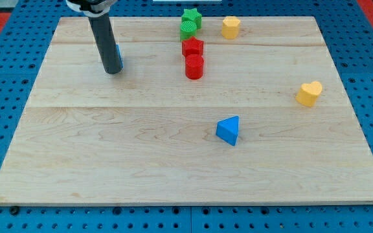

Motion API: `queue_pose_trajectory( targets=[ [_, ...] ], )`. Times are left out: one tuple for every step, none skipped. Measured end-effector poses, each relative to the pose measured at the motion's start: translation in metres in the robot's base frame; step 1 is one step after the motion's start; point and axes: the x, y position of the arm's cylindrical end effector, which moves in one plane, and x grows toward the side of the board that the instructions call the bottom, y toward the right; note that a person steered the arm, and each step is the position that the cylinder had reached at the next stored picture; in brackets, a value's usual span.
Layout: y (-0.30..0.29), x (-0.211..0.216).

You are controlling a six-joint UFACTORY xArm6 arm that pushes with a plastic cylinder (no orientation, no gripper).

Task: Push the blue triangle at the bottom of blue cube

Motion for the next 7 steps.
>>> queue_pose_trajectory(
  targets=[
    [-0.016, -0.011],
    [-0.019, 0.017],
    [-0.021, 0.066],
    [-0.003, 0.118],
    [0.023, 0.155],
    [0.059, 0.183],
    [0.100, 0.208]
  ],
)
